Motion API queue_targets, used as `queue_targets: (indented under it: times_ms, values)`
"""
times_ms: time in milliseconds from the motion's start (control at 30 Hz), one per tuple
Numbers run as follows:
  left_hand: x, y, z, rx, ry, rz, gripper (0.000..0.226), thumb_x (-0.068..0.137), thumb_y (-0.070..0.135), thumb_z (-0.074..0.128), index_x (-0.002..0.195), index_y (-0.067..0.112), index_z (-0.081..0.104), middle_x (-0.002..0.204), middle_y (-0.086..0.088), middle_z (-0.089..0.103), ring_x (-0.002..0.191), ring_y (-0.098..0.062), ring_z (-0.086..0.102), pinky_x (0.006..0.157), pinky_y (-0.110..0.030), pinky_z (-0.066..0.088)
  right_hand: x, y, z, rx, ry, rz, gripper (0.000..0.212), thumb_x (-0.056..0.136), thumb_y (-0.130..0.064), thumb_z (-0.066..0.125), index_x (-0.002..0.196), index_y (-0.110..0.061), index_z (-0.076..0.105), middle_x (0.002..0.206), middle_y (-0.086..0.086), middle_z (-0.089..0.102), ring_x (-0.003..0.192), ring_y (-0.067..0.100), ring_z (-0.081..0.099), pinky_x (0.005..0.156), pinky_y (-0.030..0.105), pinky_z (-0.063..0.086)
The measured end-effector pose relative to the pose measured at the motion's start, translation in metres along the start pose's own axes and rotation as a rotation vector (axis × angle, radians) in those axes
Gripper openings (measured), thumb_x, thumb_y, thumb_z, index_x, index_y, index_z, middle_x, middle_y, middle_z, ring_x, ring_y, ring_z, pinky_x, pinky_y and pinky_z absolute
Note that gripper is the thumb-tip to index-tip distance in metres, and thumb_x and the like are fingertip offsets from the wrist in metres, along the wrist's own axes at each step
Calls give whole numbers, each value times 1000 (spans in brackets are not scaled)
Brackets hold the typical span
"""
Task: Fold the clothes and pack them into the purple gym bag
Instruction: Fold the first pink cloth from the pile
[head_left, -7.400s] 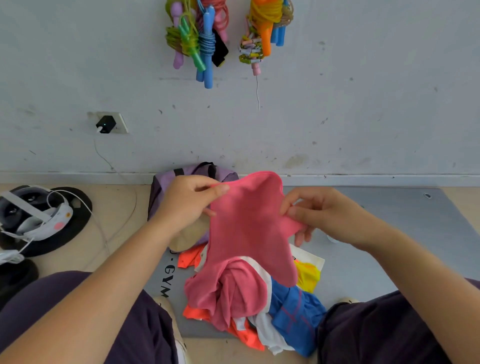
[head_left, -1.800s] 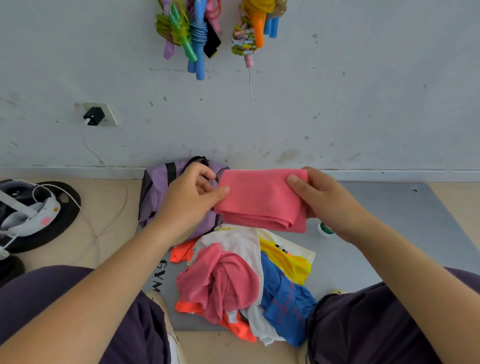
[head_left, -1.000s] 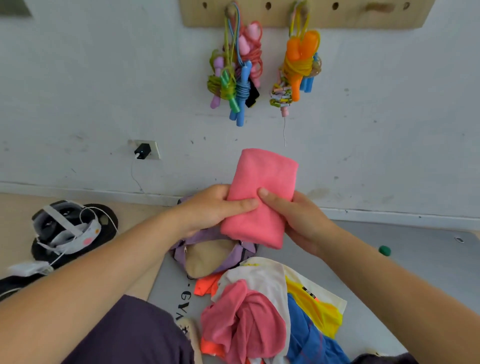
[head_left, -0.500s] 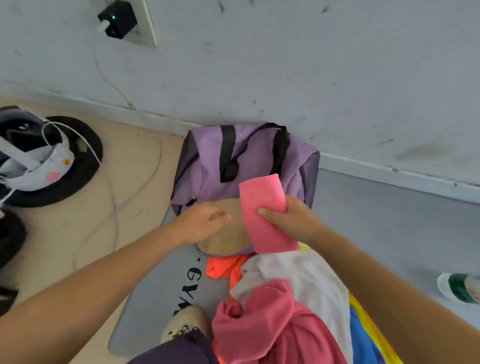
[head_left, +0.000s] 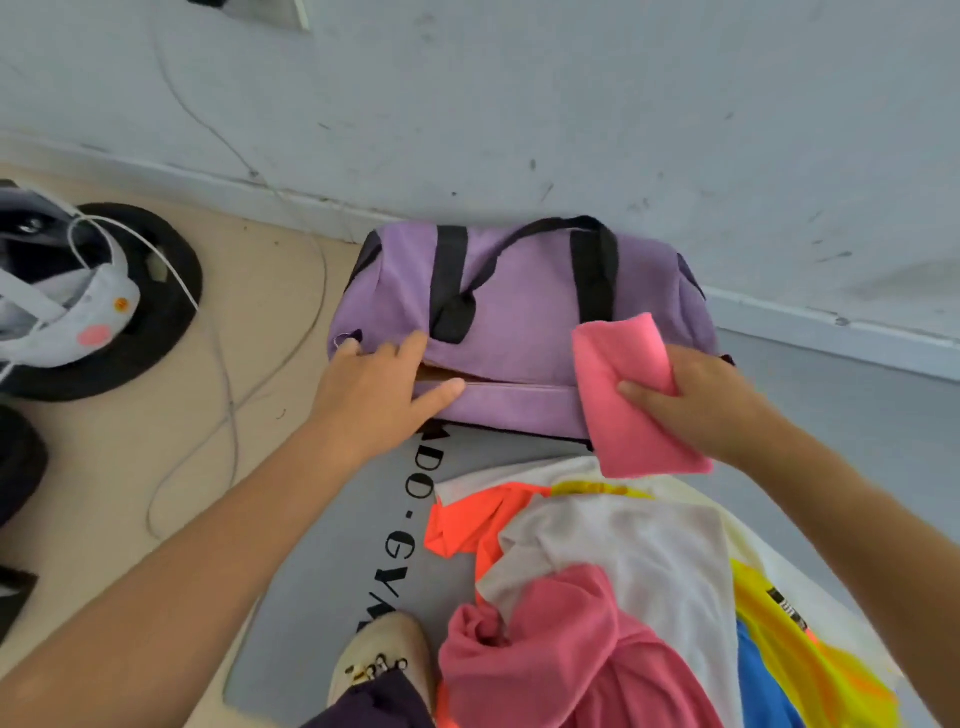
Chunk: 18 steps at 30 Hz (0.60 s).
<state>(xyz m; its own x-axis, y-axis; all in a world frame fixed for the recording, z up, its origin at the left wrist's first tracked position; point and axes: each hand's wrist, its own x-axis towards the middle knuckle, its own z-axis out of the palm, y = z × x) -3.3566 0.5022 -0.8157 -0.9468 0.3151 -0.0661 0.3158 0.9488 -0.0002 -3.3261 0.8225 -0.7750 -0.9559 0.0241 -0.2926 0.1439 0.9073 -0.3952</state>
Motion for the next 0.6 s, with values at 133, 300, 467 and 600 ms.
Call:
queue_targets:
  times_ms: [133,300,467,600]
  values:
    - [-10,15,-55,-114,226,43,61,84,77,22,88,21,45,84,-3,67,70,-31,59,62,-33,30,-23,-4,-68,89,126,-14,29,86,-55,60,87,-26,59,83,-3,63,74,24,53,66,32,34]
    - [-20,33,-70,-41,13,81,81,77,88,-2,73,26,52,66,8,56,56,-17,43,70,-35,29,-39,4,-88,161,192,-44,26,84,-51,65,78,-29,54,80,-7,58,72,18,57,60,32,37]
    - [-23,42,-48,-37,-125,68,98,71,90,0,114,25,59,107,-3,71,90,-26,63,80,-36,36,-45,20,-54,93,27,-1,21,87,-47,65,84,-28,56,90,0,60,84,26,58,69,31,37]
    - [-25,44,-53,-129,38,23,99,73,93,6,134,23,37,118,-2,66,86,-31,66,60,-33,38,-54,27,-64,206,108,24,28,83,-54,66,77,-27,59,79,-3,66,71,13,60,59,27,43]
